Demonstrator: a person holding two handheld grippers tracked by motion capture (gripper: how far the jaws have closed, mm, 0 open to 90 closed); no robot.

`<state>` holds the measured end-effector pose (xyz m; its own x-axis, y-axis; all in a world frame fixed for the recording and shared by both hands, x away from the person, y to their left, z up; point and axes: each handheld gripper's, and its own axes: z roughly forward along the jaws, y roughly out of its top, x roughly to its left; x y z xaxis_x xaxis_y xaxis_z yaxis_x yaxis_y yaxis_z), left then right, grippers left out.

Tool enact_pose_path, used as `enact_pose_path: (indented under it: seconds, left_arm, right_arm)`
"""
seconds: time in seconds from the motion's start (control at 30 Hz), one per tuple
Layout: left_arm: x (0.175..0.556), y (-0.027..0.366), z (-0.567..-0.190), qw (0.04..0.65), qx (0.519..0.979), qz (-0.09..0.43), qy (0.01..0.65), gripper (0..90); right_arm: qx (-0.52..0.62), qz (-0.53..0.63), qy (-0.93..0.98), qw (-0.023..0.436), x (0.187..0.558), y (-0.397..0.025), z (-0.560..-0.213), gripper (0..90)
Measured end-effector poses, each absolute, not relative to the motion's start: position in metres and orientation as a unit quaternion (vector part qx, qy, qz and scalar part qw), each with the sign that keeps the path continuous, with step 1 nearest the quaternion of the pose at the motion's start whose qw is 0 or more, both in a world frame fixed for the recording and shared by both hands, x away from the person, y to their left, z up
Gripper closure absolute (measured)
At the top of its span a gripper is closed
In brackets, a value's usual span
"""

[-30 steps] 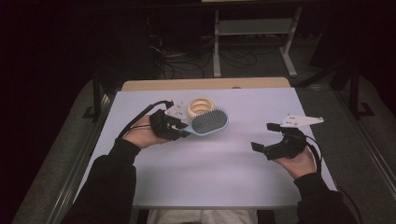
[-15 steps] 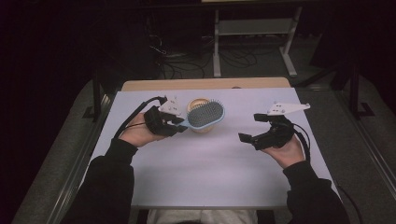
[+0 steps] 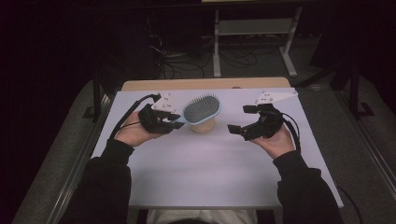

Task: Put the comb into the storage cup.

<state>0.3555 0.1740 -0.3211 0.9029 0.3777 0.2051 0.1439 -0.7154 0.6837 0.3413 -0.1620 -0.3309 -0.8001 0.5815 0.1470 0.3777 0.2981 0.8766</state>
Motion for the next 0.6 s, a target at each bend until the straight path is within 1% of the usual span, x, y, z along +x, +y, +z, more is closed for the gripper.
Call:
enact_pose_path:
  seconds: [0.47,0.6]
  left_arm:
    - [0.352,0.173,-0.317,0.367,0.9,0.184,0.146,69.8]
    - [0.351,0.173,-0.317,0.377,0.893,0.193,0.152,69.7]
  right_arm:
    - [0.296,0.515,0.799,0.092,0.356,-0.138,-0.317,0.0]
    - [0.307,0.527,0.789,0.075,0.364,-0.133,-0.316,0.0]
